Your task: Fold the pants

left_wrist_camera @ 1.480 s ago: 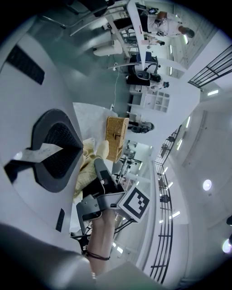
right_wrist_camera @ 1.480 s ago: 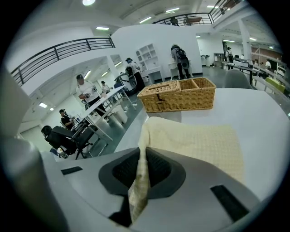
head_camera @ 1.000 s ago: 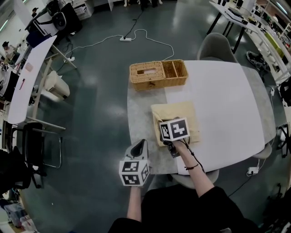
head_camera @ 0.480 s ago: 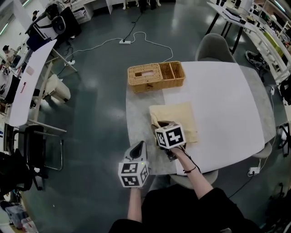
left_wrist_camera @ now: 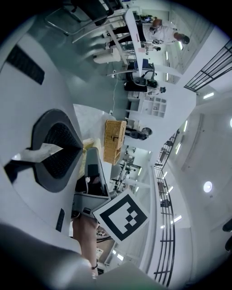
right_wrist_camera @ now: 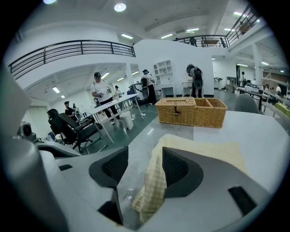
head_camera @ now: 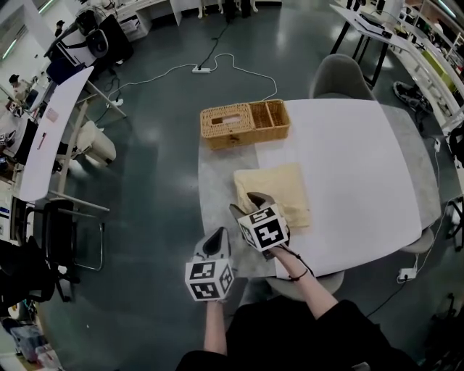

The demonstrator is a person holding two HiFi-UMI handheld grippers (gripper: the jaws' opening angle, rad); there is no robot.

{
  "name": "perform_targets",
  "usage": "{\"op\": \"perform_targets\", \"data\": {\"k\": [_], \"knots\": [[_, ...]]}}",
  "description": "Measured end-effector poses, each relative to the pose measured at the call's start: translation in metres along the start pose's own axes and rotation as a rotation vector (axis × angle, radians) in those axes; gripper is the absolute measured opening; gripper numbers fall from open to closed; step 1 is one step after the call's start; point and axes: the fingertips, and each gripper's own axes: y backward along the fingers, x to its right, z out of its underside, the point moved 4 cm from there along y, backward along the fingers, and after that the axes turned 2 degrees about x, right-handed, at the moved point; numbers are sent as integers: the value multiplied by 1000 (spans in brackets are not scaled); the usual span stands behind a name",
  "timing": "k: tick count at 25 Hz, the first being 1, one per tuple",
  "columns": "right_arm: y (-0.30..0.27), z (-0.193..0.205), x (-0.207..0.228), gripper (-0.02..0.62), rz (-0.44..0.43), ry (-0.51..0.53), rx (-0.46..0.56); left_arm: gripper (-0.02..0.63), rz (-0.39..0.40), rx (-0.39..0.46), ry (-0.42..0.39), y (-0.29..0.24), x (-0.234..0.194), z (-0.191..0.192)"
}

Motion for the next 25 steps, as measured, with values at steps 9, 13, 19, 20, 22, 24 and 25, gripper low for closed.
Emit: {"op": "perform_targets", "data": {"k": [9, 13, 19, 20, 22, 24, 25], "knots": [[46, -12, 8, 206, -161, -92, 131, 8, -17, 37, -24, 9, 16, -14], [84, -15, 22, 109, -239, -145, 208, 8, -7, 65, -44, 14, 29, -25], [138, -12, 53, 35, -234, -144, 281, 8, 21, 124, -86, 20, 55, -44], [146, -12, 57, 32, -235, -144, 293, 8, 26, 135, -95, 21, 59, -48], [162, -13, 63, 29, -236, -147, 326, 8, 34, 158, -111, 24, 67, -55], [178, -15, 69, 26, -236, -160, 370, 8, 42, 183, -124, 28, 74, -61], [185, -15, 72, 25, -231, -166, 394, 8, 47, 197, -129, 30, 78, -64]]}}
